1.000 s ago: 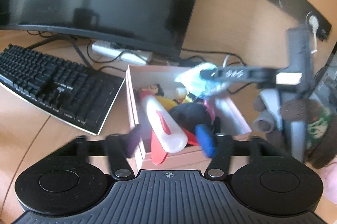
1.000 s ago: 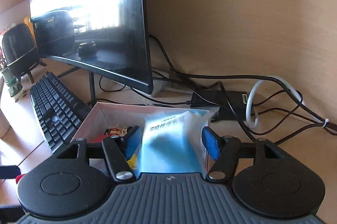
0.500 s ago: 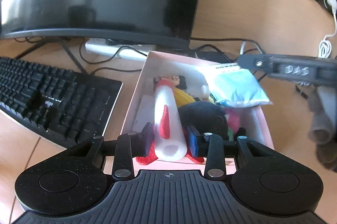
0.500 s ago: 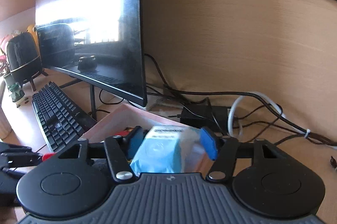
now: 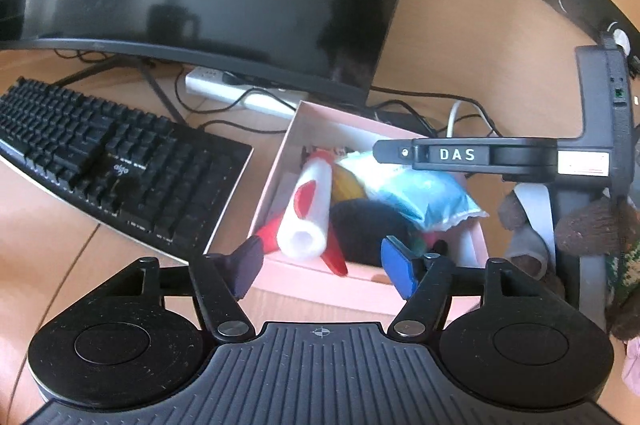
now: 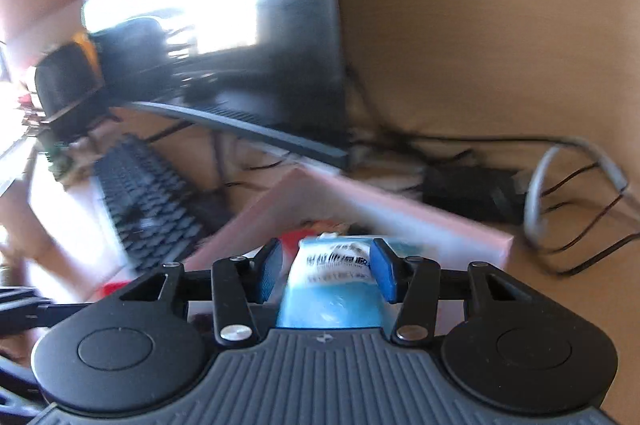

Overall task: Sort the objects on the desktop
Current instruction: 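Lower the rocket and wipe pack into the pink box with both grippers, then open both grippers over the pink box and release the rocket and wipe pack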

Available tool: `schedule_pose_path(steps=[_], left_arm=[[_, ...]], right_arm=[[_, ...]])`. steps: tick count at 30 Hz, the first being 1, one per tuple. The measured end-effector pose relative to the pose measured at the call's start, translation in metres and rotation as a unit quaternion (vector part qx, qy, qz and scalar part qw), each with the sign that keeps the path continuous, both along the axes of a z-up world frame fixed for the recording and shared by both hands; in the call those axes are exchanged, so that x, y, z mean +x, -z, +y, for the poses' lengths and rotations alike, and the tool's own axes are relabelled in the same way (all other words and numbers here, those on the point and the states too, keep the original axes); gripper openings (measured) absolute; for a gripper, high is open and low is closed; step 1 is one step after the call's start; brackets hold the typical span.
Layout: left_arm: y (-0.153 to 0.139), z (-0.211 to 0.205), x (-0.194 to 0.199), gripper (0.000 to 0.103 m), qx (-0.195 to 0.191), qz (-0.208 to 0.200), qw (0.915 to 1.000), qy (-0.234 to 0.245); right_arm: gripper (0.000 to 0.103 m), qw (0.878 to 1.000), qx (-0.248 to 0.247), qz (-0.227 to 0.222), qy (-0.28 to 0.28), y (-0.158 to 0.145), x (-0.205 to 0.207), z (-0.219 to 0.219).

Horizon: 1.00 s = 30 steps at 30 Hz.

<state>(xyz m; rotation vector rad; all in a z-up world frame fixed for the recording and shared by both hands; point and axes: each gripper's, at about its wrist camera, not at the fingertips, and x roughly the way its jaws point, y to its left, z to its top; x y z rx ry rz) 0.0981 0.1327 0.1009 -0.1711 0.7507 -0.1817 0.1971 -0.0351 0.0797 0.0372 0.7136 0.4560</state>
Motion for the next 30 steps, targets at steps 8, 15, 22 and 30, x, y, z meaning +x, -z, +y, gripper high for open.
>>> schedule_pose_path(steps=[8,15,22,30], left_arm=[[0.000,-0.005,-0.021,0.083,-0.008,-0.001,0.9999,0.014],[0.010,-0.022,-0.011,0.073,-0.019,0.003,0.9994,0.030],[-0.006,-0.016,-0.014,0.076,-0.020,-0.024,0.9989,0.036],[0.003,0.003,0.005,0.082,-0.022,-0.004,0.9996,0.018]], right_arm=[[0.049,0.998,0.008,-0.041,0.054,-0.027,-0.017,-0.043],[0.048,0.992,-0.007,-0.068,0.104,-0.044,-0.024,-0.071],[0.048,0.996,0.008,-0.054,0.073,-0.039,-0.040,-0.067],[0.045,0.999,0.020,0.007,0.039,0.001,-0.027,-0.031]])
